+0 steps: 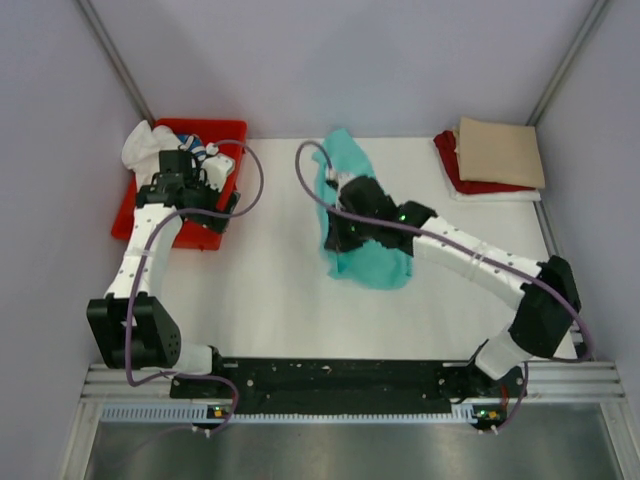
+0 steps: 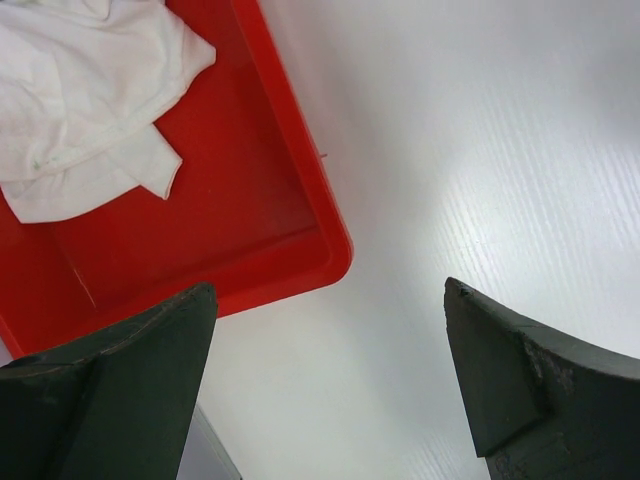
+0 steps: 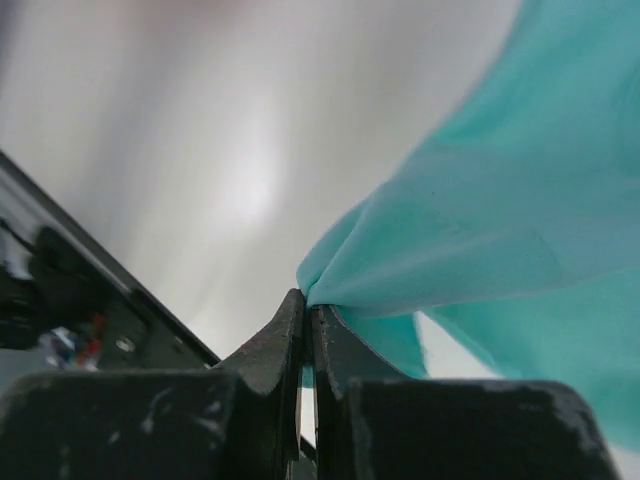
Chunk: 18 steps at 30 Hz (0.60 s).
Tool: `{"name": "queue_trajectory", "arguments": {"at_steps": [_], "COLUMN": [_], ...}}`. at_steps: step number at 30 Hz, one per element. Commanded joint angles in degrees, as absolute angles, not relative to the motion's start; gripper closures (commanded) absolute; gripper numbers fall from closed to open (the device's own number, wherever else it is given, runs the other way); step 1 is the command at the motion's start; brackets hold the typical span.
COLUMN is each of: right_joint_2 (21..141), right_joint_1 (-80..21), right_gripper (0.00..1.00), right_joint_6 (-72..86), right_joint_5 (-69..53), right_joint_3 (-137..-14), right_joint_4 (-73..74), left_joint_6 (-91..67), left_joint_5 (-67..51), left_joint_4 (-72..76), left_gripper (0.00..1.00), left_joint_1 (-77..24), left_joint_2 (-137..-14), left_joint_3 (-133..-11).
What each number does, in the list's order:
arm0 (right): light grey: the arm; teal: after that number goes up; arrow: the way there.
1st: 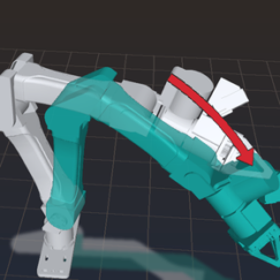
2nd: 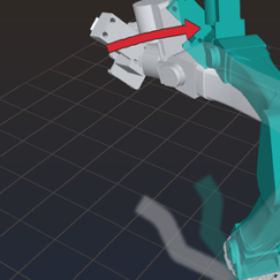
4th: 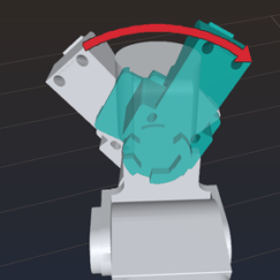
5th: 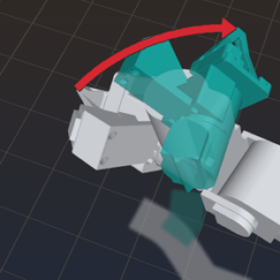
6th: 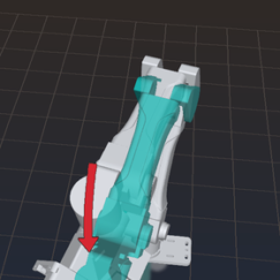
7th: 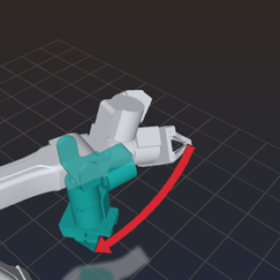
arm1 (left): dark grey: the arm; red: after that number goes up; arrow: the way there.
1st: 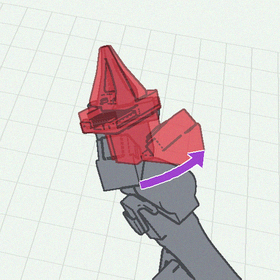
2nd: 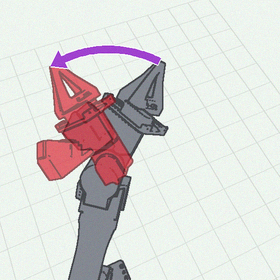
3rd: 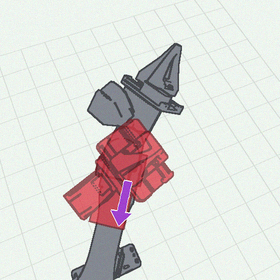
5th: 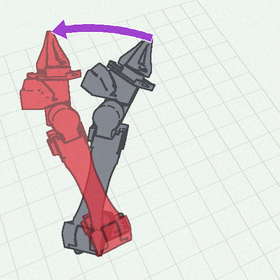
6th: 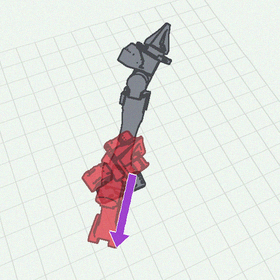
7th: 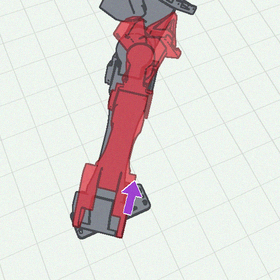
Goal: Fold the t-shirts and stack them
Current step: Flatten out the tshirt
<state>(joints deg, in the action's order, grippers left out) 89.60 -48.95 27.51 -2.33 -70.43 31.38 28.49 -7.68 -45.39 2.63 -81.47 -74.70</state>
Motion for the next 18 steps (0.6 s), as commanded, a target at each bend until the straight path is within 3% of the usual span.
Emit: {"name": "queue_trajectory", "arguments": {"at_steps": [1,4,8,13,18], "right_joint_2": [81.22,79.29,74.19,71.72,73.38], "right_joint_1": [-43.35,-35.88,-22.63,-6.09,2.19], "right_gripper": [1.00,1.00,1.00,1.00,1.00], "right_joint_6": [19.17,19.42,20.56,20.65,20.83], "right_joint_5": [-9.92,-11.34,-11.86,-11.68,-14.15], "right_joint_3": [-89.71,-93.69,-89.84,-82.11,-73.66], "right_joint_4": [29.53,31.90,32.43,32.34,30.59], "left_joint_6": [29.62,29.71,29.88,31.02,34.27], "left_joint_5": [-15.19,-17.66,-18.46,-20.12,-18.29], "left_joint_4": [-45.53,-45.53,-45.44,-46.31,-45.88], "left_gripper": [0.01,0.01,0.01,0.04,0.10], "left_joint_1": [1.85,0.27,-8.50,-25.27,-39.70], "left_joint_2": [-79.28,-79.19,-79.36,-82.69,-89.19], "left_joint_3": [-78.66,-79.63,-79.72,-79.81,-76.65]}}
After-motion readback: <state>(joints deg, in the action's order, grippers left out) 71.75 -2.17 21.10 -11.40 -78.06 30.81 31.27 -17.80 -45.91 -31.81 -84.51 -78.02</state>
